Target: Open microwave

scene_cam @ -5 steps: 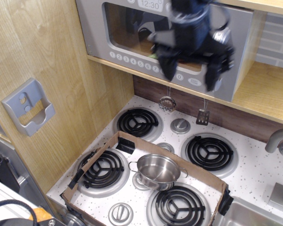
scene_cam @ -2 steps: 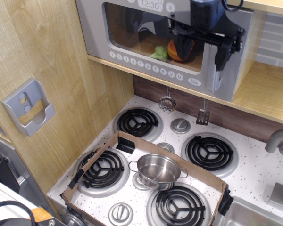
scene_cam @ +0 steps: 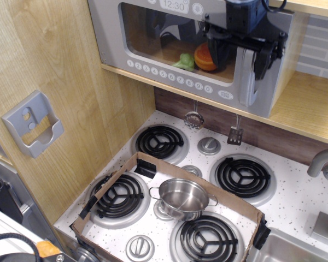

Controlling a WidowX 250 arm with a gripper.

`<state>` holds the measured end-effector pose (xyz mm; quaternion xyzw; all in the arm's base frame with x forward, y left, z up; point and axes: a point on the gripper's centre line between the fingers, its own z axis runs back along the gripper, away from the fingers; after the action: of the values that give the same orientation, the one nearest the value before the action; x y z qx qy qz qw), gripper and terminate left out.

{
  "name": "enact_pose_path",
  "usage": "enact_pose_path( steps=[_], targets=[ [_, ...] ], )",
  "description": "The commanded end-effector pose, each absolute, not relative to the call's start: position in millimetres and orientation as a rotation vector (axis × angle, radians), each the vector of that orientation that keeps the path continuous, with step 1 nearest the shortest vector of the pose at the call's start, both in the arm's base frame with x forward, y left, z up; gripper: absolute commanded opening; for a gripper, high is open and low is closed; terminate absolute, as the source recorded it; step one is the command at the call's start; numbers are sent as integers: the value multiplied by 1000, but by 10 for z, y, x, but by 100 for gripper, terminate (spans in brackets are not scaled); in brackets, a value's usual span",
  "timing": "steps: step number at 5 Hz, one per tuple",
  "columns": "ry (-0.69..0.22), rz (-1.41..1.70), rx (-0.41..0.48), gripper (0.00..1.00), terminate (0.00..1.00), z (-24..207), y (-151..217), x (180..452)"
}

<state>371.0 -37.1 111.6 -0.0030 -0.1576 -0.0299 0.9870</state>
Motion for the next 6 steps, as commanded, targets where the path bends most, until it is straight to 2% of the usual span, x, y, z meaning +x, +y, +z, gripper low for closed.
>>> enact_pose_path(
  steps=[1, 5, 6],
  targets=[
    [-374, -45, -4, 0, 0, 1273, -453, 3748],
    [-382, 105, 8, 0, 0, 1150, -438, 3265],
    [-350, 144, 26, 100, 0, 1153, -482, 3230]
  ],
)
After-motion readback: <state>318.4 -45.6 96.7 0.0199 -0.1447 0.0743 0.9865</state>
